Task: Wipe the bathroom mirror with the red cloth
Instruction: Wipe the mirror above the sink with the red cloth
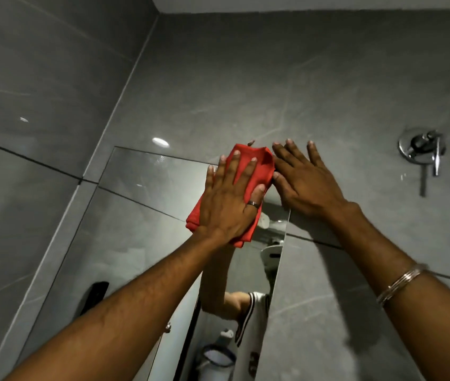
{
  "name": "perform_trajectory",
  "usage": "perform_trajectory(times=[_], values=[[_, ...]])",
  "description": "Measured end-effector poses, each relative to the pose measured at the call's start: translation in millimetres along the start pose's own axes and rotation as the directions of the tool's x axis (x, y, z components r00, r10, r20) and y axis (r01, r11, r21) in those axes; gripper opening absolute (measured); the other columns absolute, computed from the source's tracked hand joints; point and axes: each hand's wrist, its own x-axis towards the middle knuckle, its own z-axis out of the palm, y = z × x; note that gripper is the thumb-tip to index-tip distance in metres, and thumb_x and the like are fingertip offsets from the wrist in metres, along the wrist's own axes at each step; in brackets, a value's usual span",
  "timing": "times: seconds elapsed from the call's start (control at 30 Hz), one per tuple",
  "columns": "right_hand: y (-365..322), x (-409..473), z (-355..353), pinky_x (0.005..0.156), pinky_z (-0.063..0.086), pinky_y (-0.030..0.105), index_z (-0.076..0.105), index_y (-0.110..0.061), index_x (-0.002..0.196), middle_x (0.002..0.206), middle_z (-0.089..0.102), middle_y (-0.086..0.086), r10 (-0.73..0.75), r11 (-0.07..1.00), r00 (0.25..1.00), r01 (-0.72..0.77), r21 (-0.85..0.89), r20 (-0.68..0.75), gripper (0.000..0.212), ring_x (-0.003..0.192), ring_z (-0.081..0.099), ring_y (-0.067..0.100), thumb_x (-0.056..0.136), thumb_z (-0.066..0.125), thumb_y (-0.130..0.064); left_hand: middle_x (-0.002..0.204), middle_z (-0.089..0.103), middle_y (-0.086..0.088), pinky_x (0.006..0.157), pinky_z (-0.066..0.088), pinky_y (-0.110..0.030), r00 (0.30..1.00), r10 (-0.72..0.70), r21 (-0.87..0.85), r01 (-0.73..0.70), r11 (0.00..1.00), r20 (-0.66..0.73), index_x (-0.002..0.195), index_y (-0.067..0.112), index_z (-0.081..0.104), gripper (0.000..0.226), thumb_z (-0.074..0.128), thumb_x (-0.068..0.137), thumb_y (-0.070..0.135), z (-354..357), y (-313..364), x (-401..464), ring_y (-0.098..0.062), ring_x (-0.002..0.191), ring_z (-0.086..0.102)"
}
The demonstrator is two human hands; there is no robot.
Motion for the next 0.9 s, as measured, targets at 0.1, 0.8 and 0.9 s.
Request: perform_trajectory(times=[0.1,0.8,0.9], values=[[-6.7,26.7,-2.0,0.132,-0.01,0.05,0.015,-0.03,0.167,0.176,0.01,-0.003,-0.078,0.997,0.996,0.078,-0.005,0.031,0.067,0.164,-0.002,0.014,0.105,0.01,-0.054,0.174,-0.012,0.0,0.129,-0.009,-0.05,0.999,0.009,0.016,-0.008,1.0,-0.035,0.15,0.044,-0.033,0.067,0.008,0.101,0.066,-3.0,-25.4,6.9,-0.024,0.16,-0.013],[-126.6,163.8,50.1,0.115,-0.017,0.08,0.002,-0.046,0.164,0.176,-0.009,-0.001,-0.162,0.972,0.985,0.148,-0.18,-0.063,0.066,0.163,-0.012,0.031,0.102,-0.001,-0.068,0.174,-0.003,0.007,0.126,-0.013,-0.044,0.971,-0.21,-0.004,0.211,0.978,-0.112,0.163,0.04,-0.002,0.072,0.008,0.097,0.069,-52.6,-243.3,18.2,-0.019,0.16,-0.011],[-128.9,163.5,49.3,0.115,-0.011,0.081,0.003,-0.045,0.164,0.177,-0.009,0.001,-0.162,0.972,0.985,0.149,-0.179,-0.061,0.067,0.163,-0.012,0.032,0.101,-0.001,-0.068,0.174,0.001,0.008,0.127,-0.009,-0.044,0.949,-0.277,-0.053,0.272,0.961,-0.152,0.161,0.043,-0.001,0.07,0.01,0.098,0.073,-55.4,-269.0,19.0,-0.017,0.16,-0.007]])
